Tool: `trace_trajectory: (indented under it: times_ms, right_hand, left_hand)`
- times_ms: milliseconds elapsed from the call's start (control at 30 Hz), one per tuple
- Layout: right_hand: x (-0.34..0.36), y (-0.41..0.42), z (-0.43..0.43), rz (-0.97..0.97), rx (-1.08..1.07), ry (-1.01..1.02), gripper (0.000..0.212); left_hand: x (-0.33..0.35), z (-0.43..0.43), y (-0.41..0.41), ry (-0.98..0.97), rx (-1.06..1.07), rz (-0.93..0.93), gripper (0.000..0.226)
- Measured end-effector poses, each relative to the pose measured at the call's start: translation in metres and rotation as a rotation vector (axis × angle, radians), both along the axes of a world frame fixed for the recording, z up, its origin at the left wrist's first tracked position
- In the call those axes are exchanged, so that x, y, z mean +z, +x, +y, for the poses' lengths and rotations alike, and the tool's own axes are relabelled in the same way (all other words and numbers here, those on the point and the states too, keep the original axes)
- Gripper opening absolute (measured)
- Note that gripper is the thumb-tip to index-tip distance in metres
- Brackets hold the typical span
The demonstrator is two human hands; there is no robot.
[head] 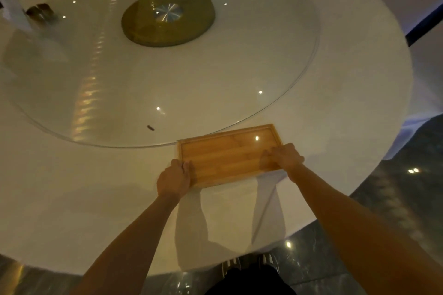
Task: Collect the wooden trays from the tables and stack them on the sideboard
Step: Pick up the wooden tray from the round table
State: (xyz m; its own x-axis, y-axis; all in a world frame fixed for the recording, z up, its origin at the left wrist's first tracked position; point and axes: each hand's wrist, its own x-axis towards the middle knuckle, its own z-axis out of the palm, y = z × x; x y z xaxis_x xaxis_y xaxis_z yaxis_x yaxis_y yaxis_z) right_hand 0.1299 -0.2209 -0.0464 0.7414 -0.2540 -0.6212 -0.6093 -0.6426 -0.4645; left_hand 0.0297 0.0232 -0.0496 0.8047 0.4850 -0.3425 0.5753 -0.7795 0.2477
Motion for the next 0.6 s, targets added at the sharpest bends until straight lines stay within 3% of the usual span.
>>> trace_trajectory:
  times_ms: [267,500,533,600]
  right_hand:
    - [0.028,-0.024,-0.046,-0.193,-0.217,0.134,0.047]
    - [0.065,-0.066,-0.147,-0.416,-0.424,0.222,0.01]
    - [0.072,-0.074,-0.167,-0.448,-0.469,0.234,0.009]
    - [0.085,-0.092,-0.215,-0.547,-0.513,0.203,0.034]
  left_hand:
    - [0.02,-0.035,0.017,-0.099,-0.054,-0.092,0.047]
    - [0.059,-0.125,0.042,-0.091,-0.264,-0.206,0.046]
    - [0.065,-0.145,0.045,-0.086,-0.301,-0.233,0.046]
    - [0.076,-0.194,0.048,-0.085,-0.374,-0.281,0.046]
